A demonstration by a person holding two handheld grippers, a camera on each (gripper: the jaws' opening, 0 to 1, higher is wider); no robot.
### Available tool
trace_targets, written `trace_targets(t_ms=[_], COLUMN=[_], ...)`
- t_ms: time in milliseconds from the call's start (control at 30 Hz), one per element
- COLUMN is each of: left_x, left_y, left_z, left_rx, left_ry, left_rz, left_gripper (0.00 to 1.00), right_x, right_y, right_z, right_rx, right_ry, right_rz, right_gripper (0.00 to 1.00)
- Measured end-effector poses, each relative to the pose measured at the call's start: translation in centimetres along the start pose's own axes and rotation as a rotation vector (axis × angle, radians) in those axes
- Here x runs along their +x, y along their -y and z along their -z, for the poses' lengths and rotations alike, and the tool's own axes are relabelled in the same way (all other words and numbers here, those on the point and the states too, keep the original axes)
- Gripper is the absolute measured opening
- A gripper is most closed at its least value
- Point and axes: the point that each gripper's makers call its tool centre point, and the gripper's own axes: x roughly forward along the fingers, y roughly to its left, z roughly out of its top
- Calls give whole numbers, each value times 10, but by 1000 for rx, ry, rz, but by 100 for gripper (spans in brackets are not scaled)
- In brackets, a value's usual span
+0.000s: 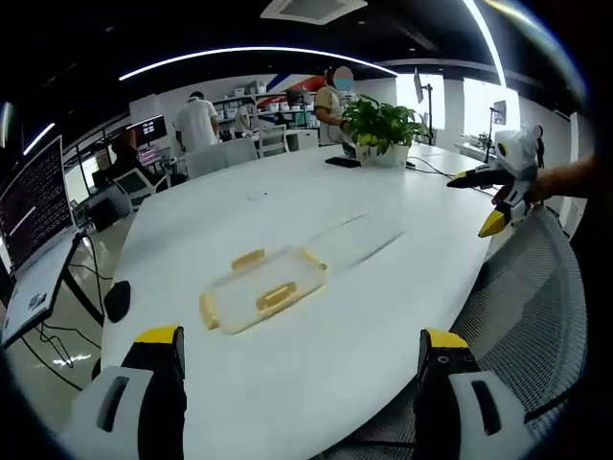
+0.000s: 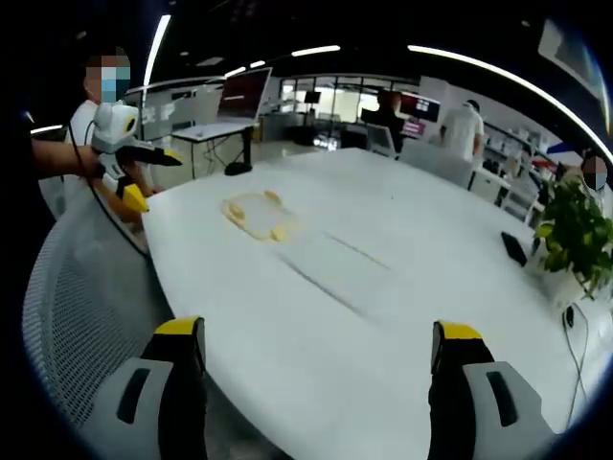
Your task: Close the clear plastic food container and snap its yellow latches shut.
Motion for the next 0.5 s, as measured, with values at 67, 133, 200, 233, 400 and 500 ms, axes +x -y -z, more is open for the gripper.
trace_targets(t_ms=[67, 133, 200, 233, 400, 500], left_x=[0, 0, 0, -1, -1, -1], left_y=[1, 1, 2, 2, 3, 2], left_z=[0, 0, 1, 1, 0, 0], left_rx=[-1, 0, -1, -1, -1, 0], left_ry=[0, 1, 0, 0, 1, 1], left_rz=[1, 2, 3, 3, 3, 3], left_gripper=[99, 99, 99, 99, 99, 99], right_x=[0, 0, 0, 0, 0, 0], right_y=[0, 0, 0, 0, -1, -1], right_z=[0, 0, 0, 0, 0, 0], right_rx=[1, 1, 0, 0, -2, -1], right_ry=[1, 1, 2, 2, 1, 2], right_rz=[0, 0, 0, 0, -3, -4], right_gripper=[96, 96, 96, 96, 96, 96])
